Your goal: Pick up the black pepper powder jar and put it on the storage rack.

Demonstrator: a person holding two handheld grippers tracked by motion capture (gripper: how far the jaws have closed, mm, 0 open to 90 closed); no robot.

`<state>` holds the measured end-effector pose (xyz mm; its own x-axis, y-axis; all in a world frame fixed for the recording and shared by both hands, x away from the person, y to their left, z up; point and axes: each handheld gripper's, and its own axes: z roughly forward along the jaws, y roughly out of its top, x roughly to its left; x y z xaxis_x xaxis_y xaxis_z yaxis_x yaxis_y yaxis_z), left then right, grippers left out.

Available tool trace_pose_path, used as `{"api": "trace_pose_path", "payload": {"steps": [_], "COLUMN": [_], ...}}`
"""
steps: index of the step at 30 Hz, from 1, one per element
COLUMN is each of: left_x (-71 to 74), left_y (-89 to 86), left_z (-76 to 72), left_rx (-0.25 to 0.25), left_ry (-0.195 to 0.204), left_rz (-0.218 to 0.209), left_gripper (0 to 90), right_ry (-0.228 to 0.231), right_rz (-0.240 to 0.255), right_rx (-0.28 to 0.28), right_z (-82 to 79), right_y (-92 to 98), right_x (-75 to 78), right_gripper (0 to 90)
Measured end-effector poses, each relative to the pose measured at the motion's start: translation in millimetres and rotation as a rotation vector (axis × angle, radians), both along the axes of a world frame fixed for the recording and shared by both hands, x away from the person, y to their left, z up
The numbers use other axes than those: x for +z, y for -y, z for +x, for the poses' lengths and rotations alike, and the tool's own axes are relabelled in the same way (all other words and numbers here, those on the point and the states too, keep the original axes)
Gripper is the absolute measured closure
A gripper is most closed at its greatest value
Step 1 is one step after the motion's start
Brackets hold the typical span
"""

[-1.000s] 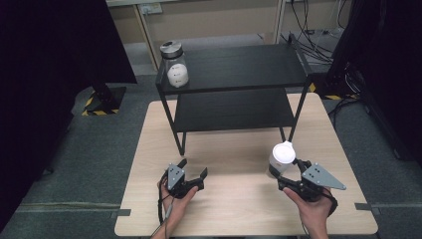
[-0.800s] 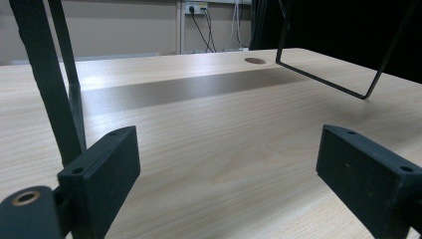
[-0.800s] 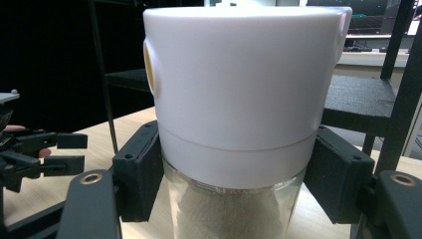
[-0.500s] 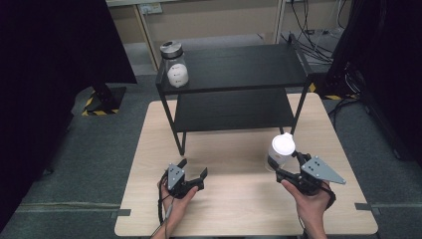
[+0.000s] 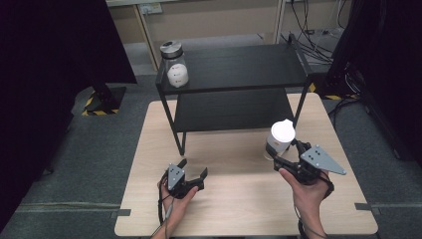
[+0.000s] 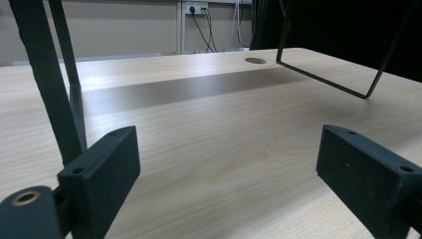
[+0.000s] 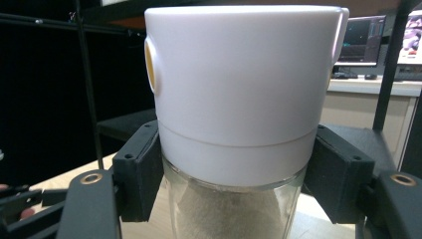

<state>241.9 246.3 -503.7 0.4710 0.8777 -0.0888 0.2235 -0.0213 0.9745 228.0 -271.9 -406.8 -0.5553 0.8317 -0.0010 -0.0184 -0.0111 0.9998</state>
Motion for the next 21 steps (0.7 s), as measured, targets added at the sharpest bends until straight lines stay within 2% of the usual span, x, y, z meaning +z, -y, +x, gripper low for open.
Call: {"api": "trace_pose_path", "payload": {"steps": [13,21], "left_x": [-0.4,-0.4], "left_y": [0.2,0.0], "left_z": [0.0,0.1], "left_rx": [0.004,0.003], "left_ry": [-0.001,-0.002], "left_rz": [-0.006,-0.008], "left_gripper": [9.3,9.3], "right_ry": [0.030,0.046], "right_rz": [0.026,0.014], "right_rx": [-0.015,-0.018], "right_z": [7.4,11.7], "right_y": [-6.9,-14.1], "right_x": [18.0,33.8], "right_gripper": [30.7,30.7]}}
